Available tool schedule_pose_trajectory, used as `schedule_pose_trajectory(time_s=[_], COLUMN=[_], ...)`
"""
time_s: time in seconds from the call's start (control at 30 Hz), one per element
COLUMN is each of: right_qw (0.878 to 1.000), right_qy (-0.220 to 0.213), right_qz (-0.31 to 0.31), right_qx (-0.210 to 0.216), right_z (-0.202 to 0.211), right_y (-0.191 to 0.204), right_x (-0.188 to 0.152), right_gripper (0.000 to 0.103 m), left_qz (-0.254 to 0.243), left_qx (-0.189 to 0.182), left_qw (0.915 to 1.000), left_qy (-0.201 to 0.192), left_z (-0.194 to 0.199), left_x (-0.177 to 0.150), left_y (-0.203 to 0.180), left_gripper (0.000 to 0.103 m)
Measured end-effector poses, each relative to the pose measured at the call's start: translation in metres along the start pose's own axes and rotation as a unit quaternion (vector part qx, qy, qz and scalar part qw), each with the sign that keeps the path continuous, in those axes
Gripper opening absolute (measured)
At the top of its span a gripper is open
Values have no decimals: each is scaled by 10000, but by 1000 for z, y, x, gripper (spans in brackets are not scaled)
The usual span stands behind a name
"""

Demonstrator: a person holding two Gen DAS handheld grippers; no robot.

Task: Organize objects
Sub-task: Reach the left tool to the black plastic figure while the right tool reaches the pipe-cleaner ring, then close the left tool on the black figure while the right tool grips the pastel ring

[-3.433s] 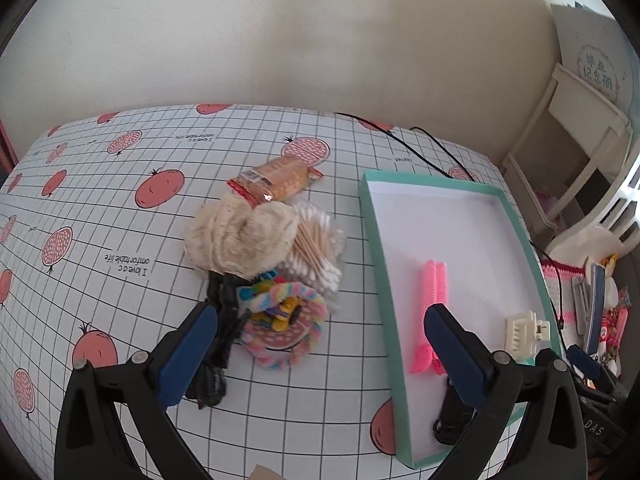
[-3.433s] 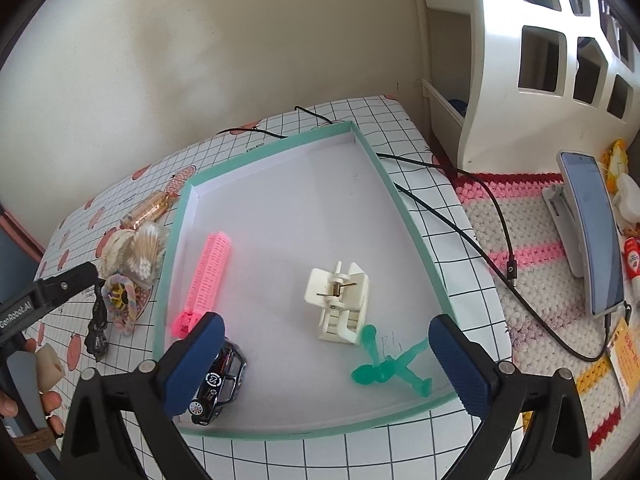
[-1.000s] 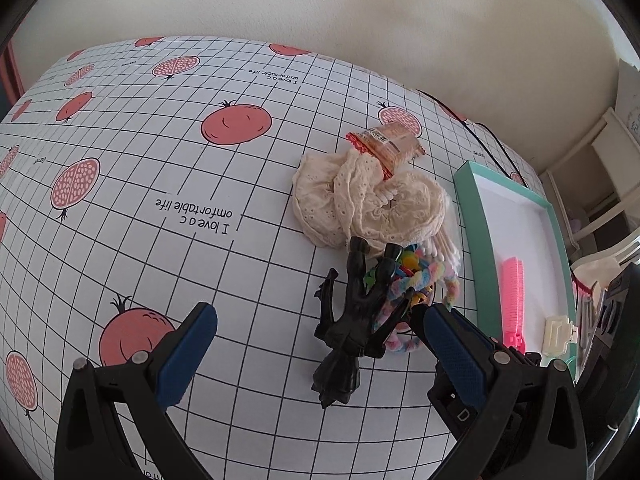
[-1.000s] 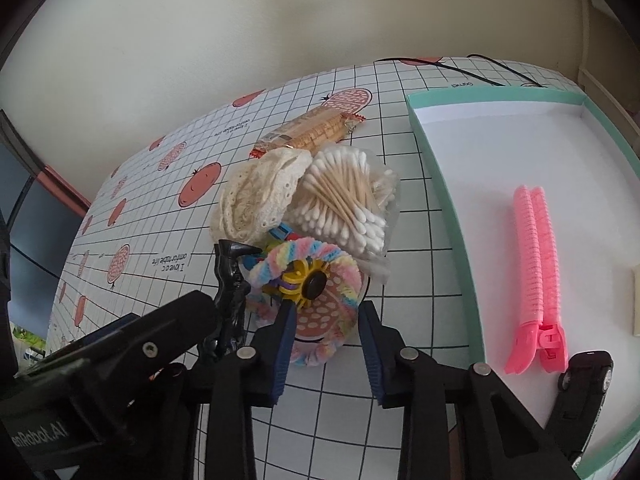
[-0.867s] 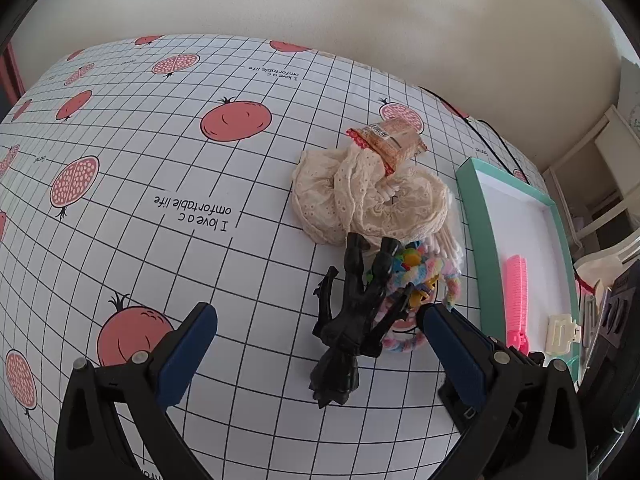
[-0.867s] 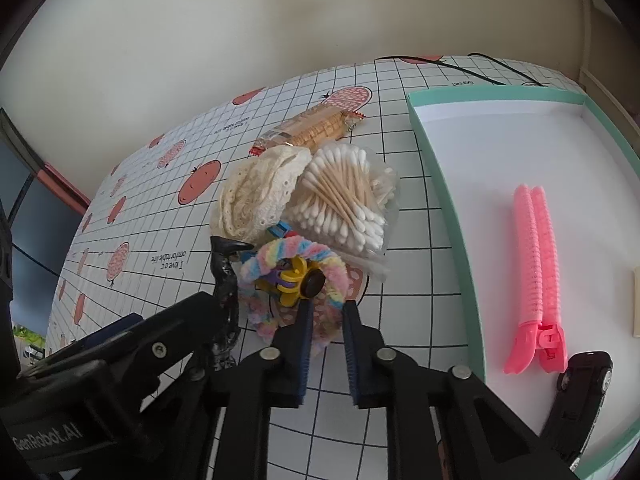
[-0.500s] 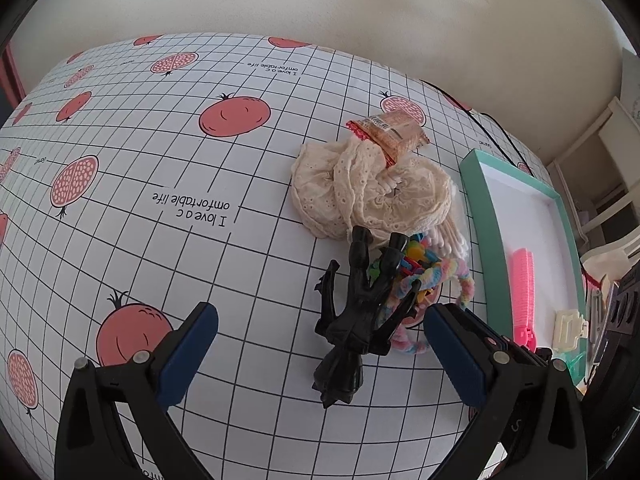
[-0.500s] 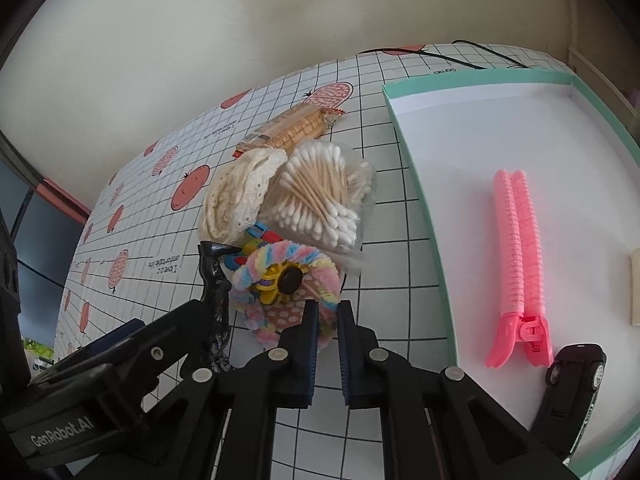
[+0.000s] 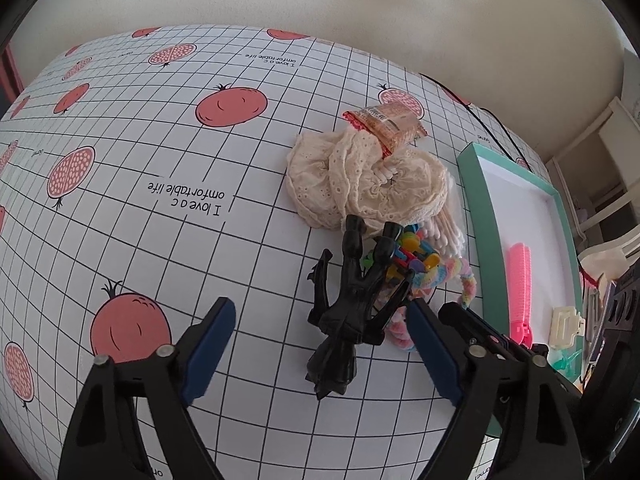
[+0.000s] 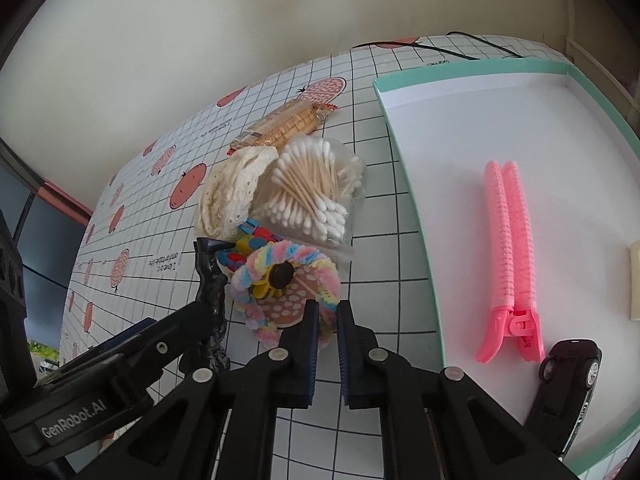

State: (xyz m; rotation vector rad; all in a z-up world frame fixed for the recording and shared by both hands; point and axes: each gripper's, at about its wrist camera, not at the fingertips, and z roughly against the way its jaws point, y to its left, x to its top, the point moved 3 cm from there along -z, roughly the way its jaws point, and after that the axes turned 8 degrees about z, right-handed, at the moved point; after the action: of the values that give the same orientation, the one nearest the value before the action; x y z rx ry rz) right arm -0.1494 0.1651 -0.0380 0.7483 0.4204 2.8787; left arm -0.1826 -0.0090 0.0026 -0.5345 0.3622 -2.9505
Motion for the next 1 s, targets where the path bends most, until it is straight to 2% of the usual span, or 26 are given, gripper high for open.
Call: schedule_pose_trajectory(time_s=[0.13, 0.43, 0.67, 0.77, 1.0], right_qw=[10000, 9999, 9998, 9998, 9998], right_qy=[6, 119, 161, 136, -57], right_qz=[-36, -30, -21, 2, 137], right_qx=[48, 105, 126, 114, 163], right_z=[0, -4, -5, -4, 7], right_y=[0, 2, 1, 2, 6], right_x=[-1, -3, -4, -3, 2], right_gripper=[9, 9, 9, 9, 9], left_qz=[-195, -402, -485, -484, -433], left_qx=[166, 394, 417, 398, 396], left_qw=[9997, 9982, 9978, 9979, 9983], left_qy=[42, 192, 165, 134, -38], left_z=[-4, -18, -17, -14, -5], left_x=[-3, -10, -12, -12, -9], left_y=[-1, -4, -5, -5, -4], left_gripper=[75, 49, 46, 40, 40])
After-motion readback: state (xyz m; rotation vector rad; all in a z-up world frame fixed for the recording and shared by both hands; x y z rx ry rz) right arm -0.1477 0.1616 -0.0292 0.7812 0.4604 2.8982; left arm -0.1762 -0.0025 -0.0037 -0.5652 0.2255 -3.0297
